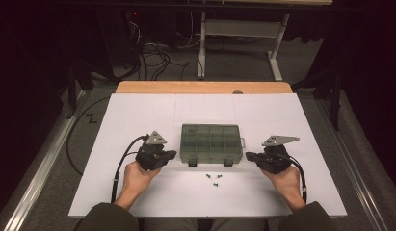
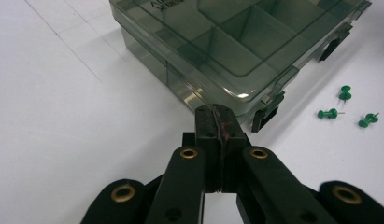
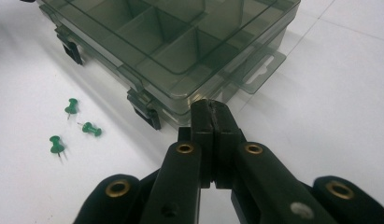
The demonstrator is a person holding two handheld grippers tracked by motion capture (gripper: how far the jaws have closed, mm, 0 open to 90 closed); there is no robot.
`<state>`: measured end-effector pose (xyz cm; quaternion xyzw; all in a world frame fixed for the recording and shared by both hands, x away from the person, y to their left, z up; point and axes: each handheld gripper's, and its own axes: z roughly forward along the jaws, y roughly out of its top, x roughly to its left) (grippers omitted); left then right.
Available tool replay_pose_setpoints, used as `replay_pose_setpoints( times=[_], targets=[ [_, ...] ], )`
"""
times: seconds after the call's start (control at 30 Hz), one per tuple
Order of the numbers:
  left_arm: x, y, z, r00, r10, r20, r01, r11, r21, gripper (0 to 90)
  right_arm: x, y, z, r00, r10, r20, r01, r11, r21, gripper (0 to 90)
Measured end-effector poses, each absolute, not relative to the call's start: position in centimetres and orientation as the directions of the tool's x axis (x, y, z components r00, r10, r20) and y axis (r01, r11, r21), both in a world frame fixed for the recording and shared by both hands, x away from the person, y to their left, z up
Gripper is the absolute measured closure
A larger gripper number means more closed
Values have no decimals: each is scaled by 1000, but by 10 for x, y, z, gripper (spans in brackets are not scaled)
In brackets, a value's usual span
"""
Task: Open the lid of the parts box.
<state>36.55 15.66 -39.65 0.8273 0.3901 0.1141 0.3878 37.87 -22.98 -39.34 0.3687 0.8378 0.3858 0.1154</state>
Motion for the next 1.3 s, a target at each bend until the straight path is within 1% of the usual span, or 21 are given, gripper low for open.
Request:
replay_pose_setpoints(
  times=[0.3, 0.6, 0.87, 1.1, 1.3],
  targets=[
    [367, 152, -401, 681, 723, -121, 582, -433, 688, 896, 379, -227, -398, -709, 697, 108, 551, 452, 701, 900],
    [367, 147, -403, 690, 713, -127, 584, -444, 679, 895, 379, -224, -400, -718, 687, 109, 551, 467, 692, 900],
    [368, 146, -402, 691, 711, -131, 577, -434, 692, 893, 378, -224, -399, -721, 683, 115, 547, 461, 699, 900],
    [368, 147, -398, 687, 715, -129, 563, -411, 717, 889, 377, -225, -396, -723, 682, 109, 525, 439, 730, 900],
    [370, 144, -396, 676, 726, -123, 562, -401, 724, 835, 377, -226, -394, -719, 686, 112, 517, 420, 746, 900]
  ],
)
